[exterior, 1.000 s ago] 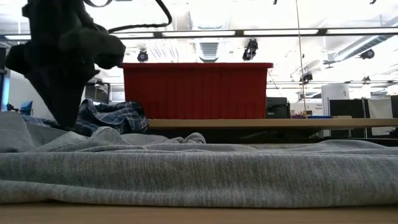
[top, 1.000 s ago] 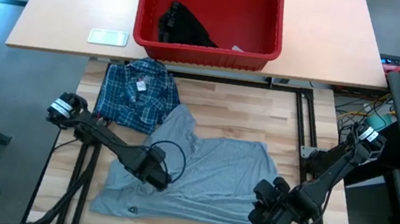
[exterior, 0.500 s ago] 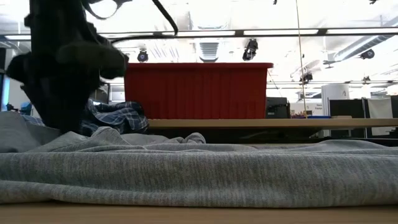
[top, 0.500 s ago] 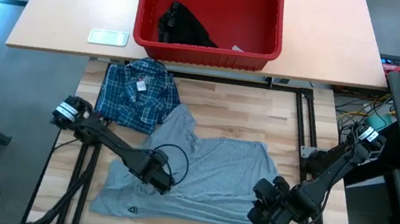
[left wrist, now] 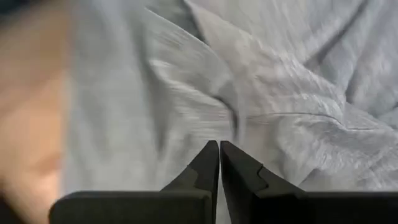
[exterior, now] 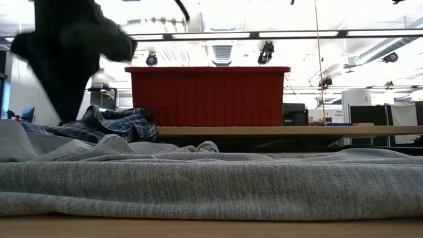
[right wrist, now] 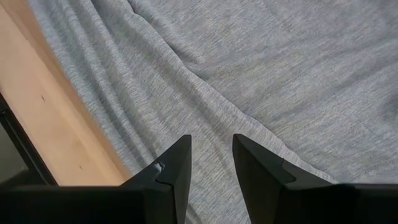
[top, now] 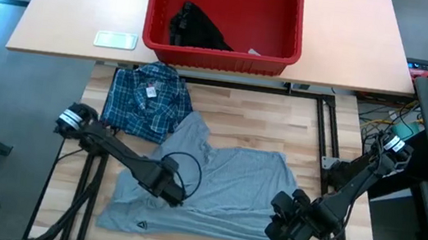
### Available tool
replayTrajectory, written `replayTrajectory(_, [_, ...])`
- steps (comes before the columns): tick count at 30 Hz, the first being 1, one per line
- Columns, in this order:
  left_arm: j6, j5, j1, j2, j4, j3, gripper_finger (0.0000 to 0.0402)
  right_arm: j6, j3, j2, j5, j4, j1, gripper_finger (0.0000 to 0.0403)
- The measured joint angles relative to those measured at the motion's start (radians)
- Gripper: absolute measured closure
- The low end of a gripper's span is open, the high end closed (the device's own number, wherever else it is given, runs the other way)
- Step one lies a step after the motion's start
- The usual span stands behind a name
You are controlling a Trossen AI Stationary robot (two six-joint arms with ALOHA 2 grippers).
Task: Fold Laundry from Bin
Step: Fold the gray shirt
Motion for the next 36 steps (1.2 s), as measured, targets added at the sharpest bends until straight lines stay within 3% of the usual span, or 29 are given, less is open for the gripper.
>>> replayTrajectory(8, [-0.1, -0.263, 0.028, -0.053, -0.272, 0.099, 0.0401, -0.067, 0.0, 0.0, 0.045, 0.015, 0.011, 0.0297])
replayTrajectory(12, [-0.1, -0.291, 0.049, -0.053, -0.269, 0.067, 0.0401, -0.096, 0.0, 0.0, 0.084, 0.038, 0.038, 0.0296])
replayTrajectory(18, [-0.049, -0.075, 0.045, -0.05, -0.14, 0.048, 0.0394, -0.045, 0.0, 0.0, 0.081, 0.033, 0.069, 0.0295])
replayTrajectory(26, [-0.025, 0.176, 0.045, -0.02, -0.058, -0.006, 0.0302, -0.003, 0.0, 0.0, 0.083, 0.025, 0.07, 0.0274])
replayTrajectory(30, [-0.005, 0.21, 0.044, -0.018, 0.068, -0.059, 0.0275, 0.0, 0.0, 0.0, 0.083, 0.025, 0.07, 0.0271])
replayTrajectory(36, [-0.004, 0.2, 0.052, -0.017, 0.078, -0.1, 0.0285, 0.0, 0.0, 0.0, 0.083, 0.026, 0.07, 0.0275])
